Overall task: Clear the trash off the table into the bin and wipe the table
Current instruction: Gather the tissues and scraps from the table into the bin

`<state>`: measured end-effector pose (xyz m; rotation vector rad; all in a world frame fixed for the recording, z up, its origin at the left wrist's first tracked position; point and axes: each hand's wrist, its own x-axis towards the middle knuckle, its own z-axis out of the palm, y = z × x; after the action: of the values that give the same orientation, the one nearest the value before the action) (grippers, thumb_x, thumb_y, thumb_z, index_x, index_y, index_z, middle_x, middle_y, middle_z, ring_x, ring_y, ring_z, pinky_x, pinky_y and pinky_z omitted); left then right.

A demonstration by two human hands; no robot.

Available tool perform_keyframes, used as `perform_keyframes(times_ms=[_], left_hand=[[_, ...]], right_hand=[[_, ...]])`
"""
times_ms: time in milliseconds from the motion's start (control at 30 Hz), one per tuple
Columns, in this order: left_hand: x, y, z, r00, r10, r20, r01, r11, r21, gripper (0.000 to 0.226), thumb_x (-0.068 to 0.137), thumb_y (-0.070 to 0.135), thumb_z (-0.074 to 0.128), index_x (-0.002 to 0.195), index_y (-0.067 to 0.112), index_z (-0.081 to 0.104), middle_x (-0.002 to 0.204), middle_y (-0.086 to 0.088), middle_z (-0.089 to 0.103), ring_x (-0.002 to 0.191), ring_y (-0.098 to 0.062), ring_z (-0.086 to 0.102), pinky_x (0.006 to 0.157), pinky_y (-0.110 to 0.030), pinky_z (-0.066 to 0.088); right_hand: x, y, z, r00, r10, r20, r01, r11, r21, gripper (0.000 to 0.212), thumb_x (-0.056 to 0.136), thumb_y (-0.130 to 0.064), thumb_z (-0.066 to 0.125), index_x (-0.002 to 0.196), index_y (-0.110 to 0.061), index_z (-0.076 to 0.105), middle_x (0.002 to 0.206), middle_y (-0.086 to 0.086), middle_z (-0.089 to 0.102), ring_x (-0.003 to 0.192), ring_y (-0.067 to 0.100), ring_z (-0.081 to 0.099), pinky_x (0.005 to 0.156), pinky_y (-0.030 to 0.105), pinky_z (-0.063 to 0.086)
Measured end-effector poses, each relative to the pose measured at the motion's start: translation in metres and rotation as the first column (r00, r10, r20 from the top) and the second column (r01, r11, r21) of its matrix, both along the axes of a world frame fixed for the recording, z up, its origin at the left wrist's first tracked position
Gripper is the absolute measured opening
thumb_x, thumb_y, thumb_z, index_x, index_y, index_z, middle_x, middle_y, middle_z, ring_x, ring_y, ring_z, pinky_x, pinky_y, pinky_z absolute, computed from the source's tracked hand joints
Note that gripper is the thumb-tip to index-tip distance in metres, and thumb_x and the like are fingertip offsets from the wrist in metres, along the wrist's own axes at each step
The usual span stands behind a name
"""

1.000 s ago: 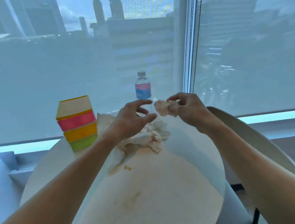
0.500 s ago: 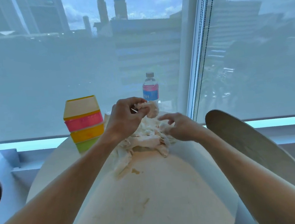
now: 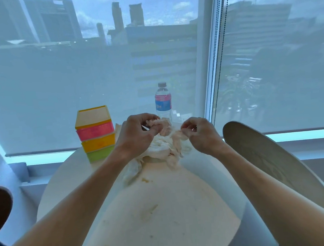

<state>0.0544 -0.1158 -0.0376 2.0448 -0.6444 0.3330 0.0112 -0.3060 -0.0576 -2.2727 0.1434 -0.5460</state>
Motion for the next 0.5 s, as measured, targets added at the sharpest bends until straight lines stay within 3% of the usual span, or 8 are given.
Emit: perform_keyframes(times_ms=[133, 333, 500], left_hand=[[-0.018, -0.001, -0.004, 1.0, -0.014, -0.026, 0.013, 0.999, -0.039, 0.011, 0.083, 0.026, 0.074, 0.094, 0.029, 0.073, 0.075, 0.013, 0.068, 0.052, 0.003, 0.051, 0.065, -0.024, 0.048], [-0.061, -0.008, -0.018, 0.993, -0.08, -0.085, 0.072, 0.993, -0.093, 0.009, 0.08, 0.03, 0.077, 0.088, 0.034, 0.075, 0.08, 0.009, 0.074, 0.064, -0.008, 0.06, 0.07, -0.034, 0.053], [-0.114, -0.023, -0.024, 0.986, -0.124, -0.108, 0.109, 0.985, -0.134, 0.006, 0.081, 0.028, 0.077, 0.086, 0.031, 0.075, 0.068, 0.014, 0.067, 0.055, -0.004, 0.05, 0.059, -0.024, 0.042]], right_hand=[[-0.029, -0.008, 0.007, 0.997, -0.026, 0.075, 0.016, 0.992, 0.123, 0.009, 0.093, -0.016, 0.061, 0.087, -0.019, 0.067, 0.075, -0.006, 0.06, 0.068, 0.004, 0.053, 0.061, 0.014, 0.039], [-0.081, -0.022, 0.002, 0.997, -0.024, 0.073, 0.004, 0.967, 0.256, 0.009, 0.092, -0.014, 0.062, 0.088, -0.017, 0.069, 0.078, -0.001, 0.064, 0.073, 0.009, 0.058, 0.069, 0.02, 0.045], [-0.135, -0.035, -0.01, 0.999, -0.026, 0.046, 0.01, 0.943, 0.334, 0.009, 0.092, -0.014, 0.063, 0.086, -0.019, 0.069, 0.082, 0.002, 0.067, 0.072, 0.01, 0.058, 0.067, 0.017, 0.045]])
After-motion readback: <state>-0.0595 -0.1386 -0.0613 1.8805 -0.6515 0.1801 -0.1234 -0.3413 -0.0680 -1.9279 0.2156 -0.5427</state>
